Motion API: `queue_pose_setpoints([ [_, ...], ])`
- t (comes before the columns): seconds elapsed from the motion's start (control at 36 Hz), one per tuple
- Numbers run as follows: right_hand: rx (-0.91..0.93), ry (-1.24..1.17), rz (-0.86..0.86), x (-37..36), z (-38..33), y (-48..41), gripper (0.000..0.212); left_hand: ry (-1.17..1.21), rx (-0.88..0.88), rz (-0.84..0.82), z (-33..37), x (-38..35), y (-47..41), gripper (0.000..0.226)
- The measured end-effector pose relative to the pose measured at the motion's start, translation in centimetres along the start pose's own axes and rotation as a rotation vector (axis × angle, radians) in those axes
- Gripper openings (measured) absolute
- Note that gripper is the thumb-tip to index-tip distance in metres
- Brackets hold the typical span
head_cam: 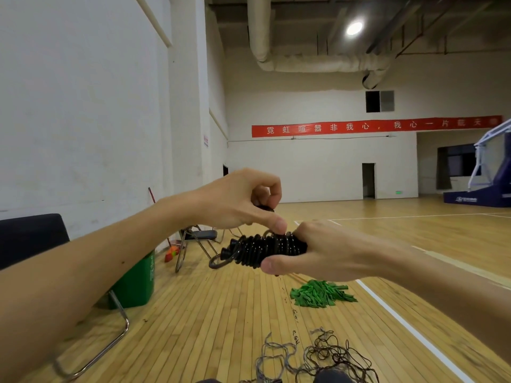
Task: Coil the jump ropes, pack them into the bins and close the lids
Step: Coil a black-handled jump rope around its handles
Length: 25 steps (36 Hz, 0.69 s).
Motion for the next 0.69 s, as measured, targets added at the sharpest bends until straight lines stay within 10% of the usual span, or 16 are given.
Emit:
queue_pose_setpoints([
  [0.39, 0.134, -0.531, 0.078, 1.5, 0.0, -1.6, 0.066, 0.874, 0.21, 0.18, -5.1, -2.1, 1.7, 0.008],
  [0.69, -0.081, -0.409, 0.263, -0.8, 6.6, -6.2, 0.062, 1.099, 0.561, 0.305, -8.7, -6.5, 3.2, 0.027],
])
Point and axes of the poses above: each hand's wrist, its own y-axis away from the middle knuckle, its own x-axis out of the back of the hand, z = x × y, the point moved 6 cm from there along -y, towards the middle knuckle, and after that the axes turned 9 degrees about -y, right-handed, at the moved point
